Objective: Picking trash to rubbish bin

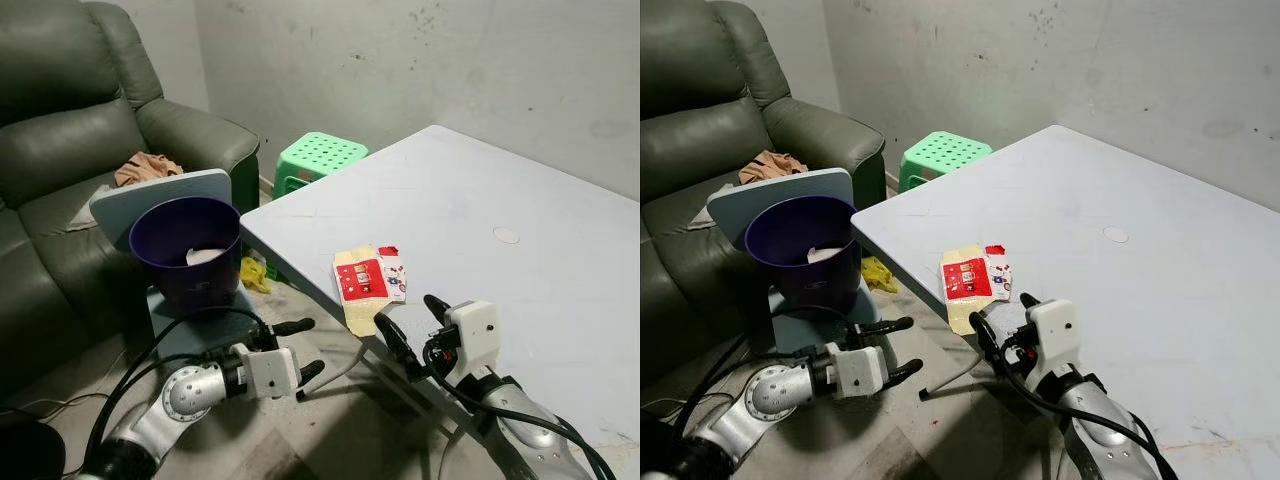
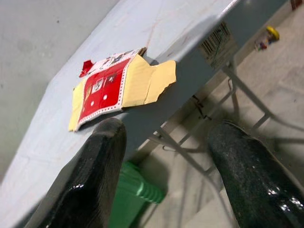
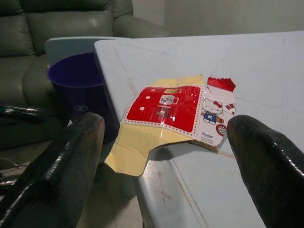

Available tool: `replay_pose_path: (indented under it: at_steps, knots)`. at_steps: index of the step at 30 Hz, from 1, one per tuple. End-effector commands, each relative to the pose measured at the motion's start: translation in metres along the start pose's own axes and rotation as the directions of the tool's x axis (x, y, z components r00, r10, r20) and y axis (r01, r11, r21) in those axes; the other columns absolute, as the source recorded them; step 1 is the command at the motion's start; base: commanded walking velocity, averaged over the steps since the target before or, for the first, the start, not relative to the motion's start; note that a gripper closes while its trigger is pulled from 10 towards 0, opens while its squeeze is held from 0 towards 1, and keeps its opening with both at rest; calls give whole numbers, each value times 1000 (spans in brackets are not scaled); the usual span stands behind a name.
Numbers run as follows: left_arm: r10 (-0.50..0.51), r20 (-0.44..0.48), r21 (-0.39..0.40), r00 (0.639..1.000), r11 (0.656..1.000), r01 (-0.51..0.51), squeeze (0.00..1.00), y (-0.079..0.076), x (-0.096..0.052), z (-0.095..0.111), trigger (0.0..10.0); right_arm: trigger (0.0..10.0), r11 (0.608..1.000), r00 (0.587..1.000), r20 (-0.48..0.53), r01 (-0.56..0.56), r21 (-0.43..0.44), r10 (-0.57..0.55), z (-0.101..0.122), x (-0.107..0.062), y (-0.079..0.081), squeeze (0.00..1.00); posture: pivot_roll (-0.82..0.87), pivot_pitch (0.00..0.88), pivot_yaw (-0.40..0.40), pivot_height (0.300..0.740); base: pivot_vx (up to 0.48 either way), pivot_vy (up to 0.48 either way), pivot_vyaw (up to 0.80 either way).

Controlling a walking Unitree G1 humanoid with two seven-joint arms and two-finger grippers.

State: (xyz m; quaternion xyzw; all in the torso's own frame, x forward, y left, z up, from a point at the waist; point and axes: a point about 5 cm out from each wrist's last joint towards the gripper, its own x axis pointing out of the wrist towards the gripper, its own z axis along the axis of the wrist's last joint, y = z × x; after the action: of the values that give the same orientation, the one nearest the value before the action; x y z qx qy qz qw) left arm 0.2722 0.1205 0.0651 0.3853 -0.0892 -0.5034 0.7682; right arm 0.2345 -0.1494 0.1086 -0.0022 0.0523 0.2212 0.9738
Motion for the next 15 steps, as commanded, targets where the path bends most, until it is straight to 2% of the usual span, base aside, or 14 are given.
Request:
replay_pose_path:
  at_steps: [1, 15]
  knots:
    - [-27, -7, 36, 1000, 999, 28, 0, -1, 0, -2, 10000, 10000, 1000, 1000, 2, 3, -17, -3, 4, -2, -1, 0, -141, 28, -39, 740, 0, 0, 0]
    - [-44, -44, 167, 998, 985, 51, 0, 26, 6, -8, 10000, 10000, 1000, 1000, 14, 6, 10, -6, 10, -8, 6, 0, -174, 64, -18, 740, 0, 0, 0]
